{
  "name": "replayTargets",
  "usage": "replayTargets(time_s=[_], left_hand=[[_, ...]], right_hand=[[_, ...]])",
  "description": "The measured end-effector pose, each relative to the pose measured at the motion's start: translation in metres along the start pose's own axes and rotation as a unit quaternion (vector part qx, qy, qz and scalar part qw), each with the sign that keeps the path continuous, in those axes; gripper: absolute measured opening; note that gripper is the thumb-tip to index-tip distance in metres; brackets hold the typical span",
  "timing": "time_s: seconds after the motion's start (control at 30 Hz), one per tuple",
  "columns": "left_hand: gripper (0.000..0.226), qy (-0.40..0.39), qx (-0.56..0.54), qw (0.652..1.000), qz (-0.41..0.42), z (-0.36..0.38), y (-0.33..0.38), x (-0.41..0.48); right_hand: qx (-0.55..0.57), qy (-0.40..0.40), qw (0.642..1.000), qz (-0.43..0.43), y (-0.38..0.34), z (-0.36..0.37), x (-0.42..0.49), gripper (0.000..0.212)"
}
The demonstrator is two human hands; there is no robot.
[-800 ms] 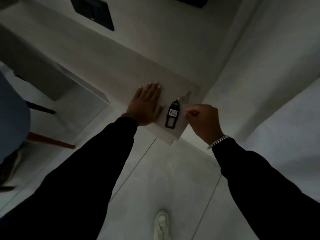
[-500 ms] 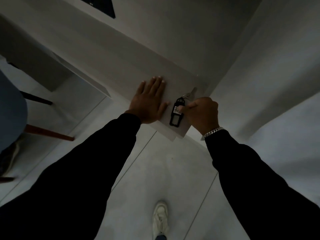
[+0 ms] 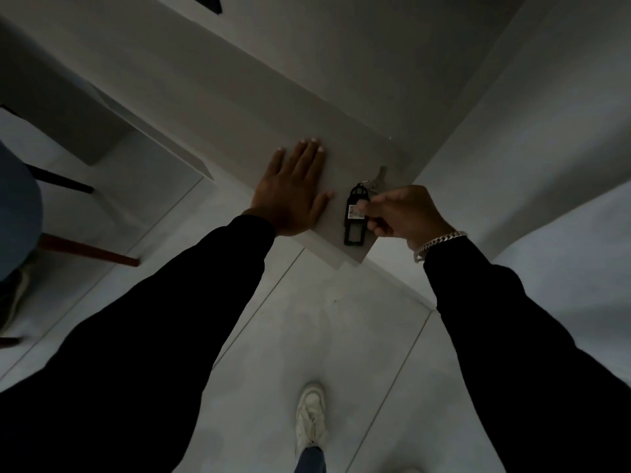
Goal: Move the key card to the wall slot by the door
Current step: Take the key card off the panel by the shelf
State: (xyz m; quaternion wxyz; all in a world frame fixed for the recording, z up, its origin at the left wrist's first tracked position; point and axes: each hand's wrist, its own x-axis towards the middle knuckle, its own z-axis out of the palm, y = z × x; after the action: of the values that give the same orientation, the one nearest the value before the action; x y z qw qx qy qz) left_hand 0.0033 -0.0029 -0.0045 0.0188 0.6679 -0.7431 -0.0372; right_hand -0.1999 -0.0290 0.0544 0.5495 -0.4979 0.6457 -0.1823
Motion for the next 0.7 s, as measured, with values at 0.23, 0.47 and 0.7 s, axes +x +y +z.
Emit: replayTargets(time_s=[0.23, 0.47, 0.7], left_hand=[[0.076, -0.003, 0.009, 1.000, 0.019, 0.000, -0.003, 0.001], [0.075, -0.029, -0.007, 0.998, 0.047, -0.009, 0.017, -0.004], [0.073, -0.079, -0.073, 0.992, 0.070, -0.027, 0.055, -0.021]], right_hand=[[0.114, -0.082, 0.990, -0.008, 0.010, -0.018, -0.004, 0.007], [0.171, -0.094, 0.979, -0.065, 0.018, -0.043, -0.027, 0.005], [0.160, -0.052, 0.980, -0.104, 0.013, -0.088, -0.069, 0.010]])
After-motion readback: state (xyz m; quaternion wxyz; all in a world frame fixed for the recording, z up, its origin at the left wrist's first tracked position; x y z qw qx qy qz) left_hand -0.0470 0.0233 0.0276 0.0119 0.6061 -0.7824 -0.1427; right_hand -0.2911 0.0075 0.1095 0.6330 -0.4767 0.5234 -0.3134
